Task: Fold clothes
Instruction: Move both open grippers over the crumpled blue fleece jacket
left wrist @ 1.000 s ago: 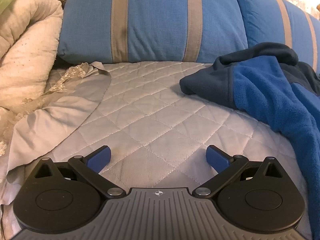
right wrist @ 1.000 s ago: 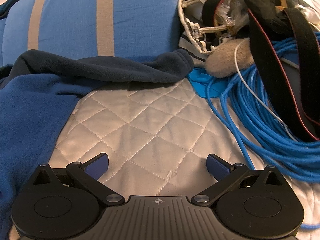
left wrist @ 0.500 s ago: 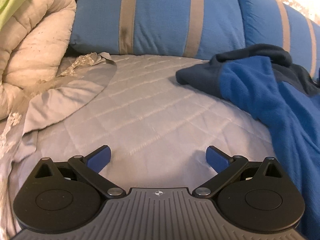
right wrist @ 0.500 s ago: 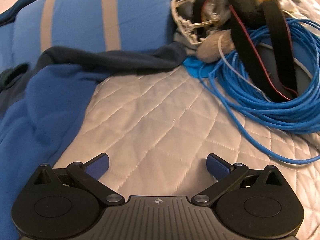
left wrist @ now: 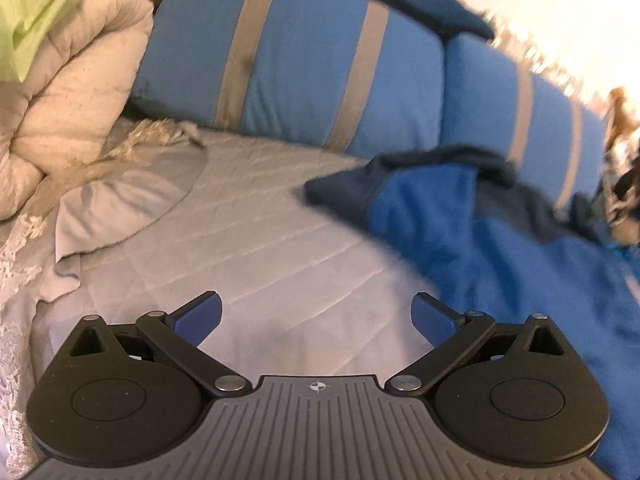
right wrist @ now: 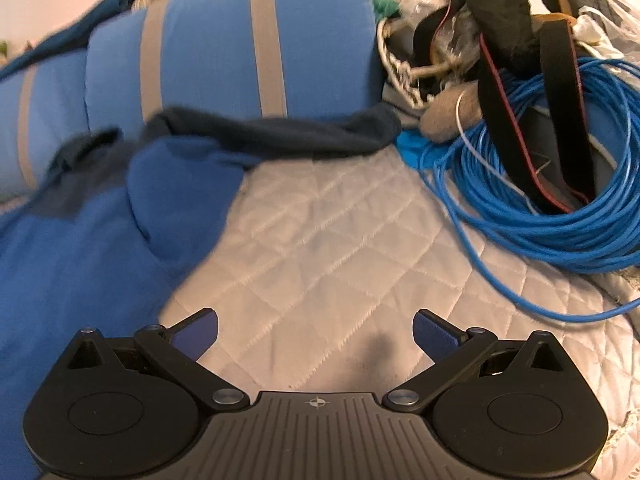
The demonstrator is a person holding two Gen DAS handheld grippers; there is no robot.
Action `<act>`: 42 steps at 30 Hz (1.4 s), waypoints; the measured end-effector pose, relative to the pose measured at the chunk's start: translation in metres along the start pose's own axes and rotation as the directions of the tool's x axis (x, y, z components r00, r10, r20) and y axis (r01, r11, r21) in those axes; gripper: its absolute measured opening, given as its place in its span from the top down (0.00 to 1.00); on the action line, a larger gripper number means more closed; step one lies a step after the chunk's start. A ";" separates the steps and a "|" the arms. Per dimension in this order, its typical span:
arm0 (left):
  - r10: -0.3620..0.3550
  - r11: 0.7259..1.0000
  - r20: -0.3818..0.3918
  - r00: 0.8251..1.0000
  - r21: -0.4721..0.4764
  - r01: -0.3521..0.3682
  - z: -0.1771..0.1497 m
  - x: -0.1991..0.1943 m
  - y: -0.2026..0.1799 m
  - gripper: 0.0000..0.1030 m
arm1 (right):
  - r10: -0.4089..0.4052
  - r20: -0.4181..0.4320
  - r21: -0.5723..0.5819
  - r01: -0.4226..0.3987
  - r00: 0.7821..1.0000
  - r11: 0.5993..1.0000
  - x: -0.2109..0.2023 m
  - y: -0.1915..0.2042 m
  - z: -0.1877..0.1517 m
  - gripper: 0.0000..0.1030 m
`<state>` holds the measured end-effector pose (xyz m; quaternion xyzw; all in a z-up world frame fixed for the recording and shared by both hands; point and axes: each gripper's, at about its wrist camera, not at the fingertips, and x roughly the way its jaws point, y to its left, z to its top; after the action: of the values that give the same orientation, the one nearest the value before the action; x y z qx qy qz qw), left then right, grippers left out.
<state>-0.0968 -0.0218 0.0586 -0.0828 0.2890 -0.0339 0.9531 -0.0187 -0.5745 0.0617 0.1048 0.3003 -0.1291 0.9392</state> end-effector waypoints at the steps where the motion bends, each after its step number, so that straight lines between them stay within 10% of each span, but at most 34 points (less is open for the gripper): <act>1: -0.019 1.000 0.003 1.000 -0.004 0.019 0.002 -0.005 -0.001 0.00 | 0.008 0.012 0.007 -0.008 1.000 1.000 -0.006 0.000 0.003 0.00; 9: -0.093 0.995 0.018 0.995 -0.015 0.094 0.000 -0.040 -0.014 0.00 | 0.125 0.080 0.056 -0.130 0.989 0.990 -0.054 -0.004 0.020 0.00; 16: -0.079 0.993 0.010 0.997 0.088 0.078 0.004 -0.063 -0.021 0.00 | 0.267 -0.003 0.050 -0.266 0.964 0.963 -0.078 -0.001 -0.002 0.01; 24: 0.015 0.963 0.134 0.991 0.263 -0.050 0.081 -0.112 -0.018 0.00 | 0.373 -0.077 0.119 -0.363 0.925 0.924 -0.088 -0.006 -0.036 0.01; 30: -0.028 0.966 0.118 0.993 0.258 -0.004 0.074 -0.111 -0.040 0.00 | 0.396 -0.115 0.172 -0.374 0.911 0.911 -0.085 -0.001 -0.063 0.03; 42: -0.113 0.957 -0.017 0.993 0.265 0.114 0.021 -0.082 -0.077 0.00 | 0.459 -0.176 0.271 -0.405 0.871 0.873 -0.058 0.021 -0.094 0.41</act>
<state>-0.1550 -0.0854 0.1340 0.0294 0.2774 -0.1270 0.9519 -0.1084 -0.5184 0.0234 0.2900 0.3612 0.0654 0.8838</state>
